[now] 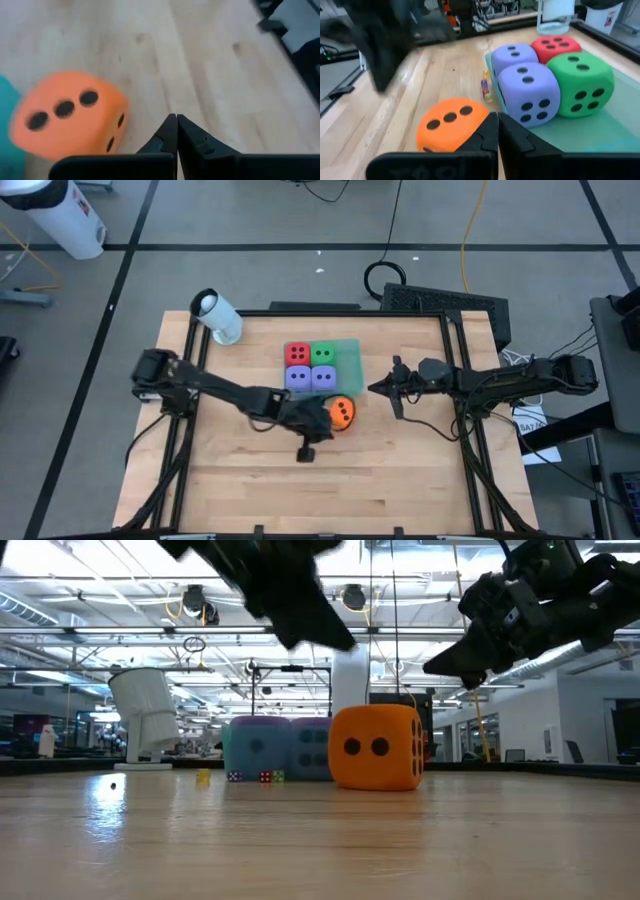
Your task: Pick & Place Dice
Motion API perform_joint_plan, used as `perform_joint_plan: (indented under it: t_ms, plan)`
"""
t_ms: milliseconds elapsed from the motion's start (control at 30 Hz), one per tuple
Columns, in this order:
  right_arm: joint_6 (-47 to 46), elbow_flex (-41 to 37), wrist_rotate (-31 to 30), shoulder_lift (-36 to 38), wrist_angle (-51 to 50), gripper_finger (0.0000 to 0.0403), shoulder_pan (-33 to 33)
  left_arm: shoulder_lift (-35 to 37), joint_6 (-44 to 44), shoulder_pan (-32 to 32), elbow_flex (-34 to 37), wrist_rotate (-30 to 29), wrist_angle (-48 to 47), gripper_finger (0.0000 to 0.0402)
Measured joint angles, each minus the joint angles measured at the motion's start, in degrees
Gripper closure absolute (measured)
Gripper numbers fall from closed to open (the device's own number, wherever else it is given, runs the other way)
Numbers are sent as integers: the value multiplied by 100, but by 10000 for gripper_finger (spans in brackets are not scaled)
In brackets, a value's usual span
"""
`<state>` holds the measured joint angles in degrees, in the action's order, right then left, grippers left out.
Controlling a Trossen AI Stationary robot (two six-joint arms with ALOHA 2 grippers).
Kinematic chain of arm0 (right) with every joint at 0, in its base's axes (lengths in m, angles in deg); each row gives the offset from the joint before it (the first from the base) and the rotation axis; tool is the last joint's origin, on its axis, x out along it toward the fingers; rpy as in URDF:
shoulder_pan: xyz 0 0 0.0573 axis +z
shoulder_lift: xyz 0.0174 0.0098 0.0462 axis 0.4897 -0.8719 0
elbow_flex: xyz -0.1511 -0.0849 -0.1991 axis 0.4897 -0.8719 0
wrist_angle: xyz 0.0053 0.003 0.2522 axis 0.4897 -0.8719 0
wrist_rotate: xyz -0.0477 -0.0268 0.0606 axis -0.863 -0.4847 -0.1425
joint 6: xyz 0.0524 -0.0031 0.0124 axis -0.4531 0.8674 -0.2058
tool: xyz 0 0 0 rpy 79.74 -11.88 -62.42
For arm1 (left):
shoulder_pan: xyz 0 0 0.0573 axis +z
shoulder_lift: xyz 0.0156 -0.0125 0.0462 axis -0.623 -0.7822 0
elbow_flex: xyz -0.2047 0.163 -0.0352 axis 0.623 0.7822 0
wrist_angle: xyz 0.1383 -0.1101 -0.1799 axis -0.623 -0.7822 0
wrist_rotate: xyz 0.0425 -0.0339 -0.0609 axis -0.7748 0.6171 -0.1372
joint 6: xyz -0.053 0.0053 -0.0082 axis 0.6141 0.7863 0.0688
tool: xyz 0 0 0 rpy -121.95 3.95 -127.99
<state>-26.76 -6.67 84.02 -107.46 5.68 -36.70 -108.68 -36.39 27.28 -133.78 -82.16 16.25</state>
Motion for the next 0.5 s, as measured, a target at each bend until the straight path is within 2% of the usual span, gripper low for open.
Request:
perform_joint_plan:
  t_ms: [133,233,367,500]
  plan:
    - [-26,-2,18,-2,-333,402,64,795,-75,-308,6,-943,-900,399]
    - [73,-4,8,-2,-401,400,148,1421,77,-413,183,-1213,-1311,399]
    - [76,-2,-4,-2,-267,399,212,2244,241,-520,711,-1664,-1258,400]
    - [-492,6,4,-2,-272,392,309,3041,530,-609,1703,-2086,-569,398]
